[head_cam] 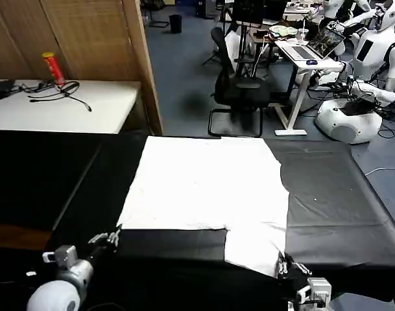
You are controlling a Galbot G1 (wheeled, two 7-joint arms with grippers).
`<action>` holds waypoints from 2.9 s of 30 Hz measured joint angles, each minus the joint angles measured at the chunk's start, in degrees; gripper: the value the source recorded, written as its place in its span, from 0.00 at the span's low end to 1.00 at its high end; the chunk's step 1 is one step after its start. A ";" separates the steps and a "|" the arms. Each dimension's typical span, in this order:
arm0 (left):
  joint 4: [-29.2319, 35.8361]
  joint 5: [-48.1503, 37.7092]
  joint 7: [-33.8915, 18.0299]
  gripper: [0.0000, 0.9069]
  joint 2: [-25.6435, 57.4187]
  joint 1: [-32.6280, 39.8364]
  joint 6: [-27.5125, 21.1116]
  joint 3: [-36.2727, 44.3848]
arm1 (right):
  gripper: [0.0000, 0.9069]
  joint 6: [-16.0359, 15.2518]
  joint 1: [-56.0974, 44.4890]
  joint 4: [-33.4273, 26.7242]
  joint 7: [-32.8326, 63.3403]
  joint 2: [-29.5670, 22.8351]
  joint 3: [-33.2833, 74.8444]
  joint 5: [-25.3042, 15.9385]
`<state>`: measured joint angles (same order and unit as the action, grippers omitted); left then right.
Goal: Fold and organize the clothes.
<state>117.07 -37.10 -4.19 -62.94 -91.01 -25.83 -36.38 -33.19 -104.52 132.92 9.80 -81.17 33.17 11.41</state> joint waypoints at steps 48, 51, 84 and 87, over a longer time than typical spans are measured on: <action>-3.15 6.93 -0.44 0.00 -3.12 11.80 5.88 1.37 | 0.00 13.50 32.89 -23.93 -4.12 8.99 -3.87 9.66; -4.76 7.00 -0.45 0.00 -2.93 13.07 5.83 1.45 | 0.00 13.76 34.80 -26.67 -4.48 9.06 -4.44 9.62; -8.11 2.45 0.33 0.97 -1.25 13.00 1.26 2.42 | 0.97 4.50 25.82 -17.19 -7.32 17.08 -1.69 13.86; -8.17 2.03 0.77 0.97 -1.03 12.08 1.30 2.02 | 0.81 4.51 23.90 -16.57 -7.59 16.87 -1.69 13.66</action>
<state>108.90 -35.08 -3.41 -63.97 -78.93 -24.53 -34.36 -28.69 -80.63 116.35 2.21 -64.29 31.48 25.06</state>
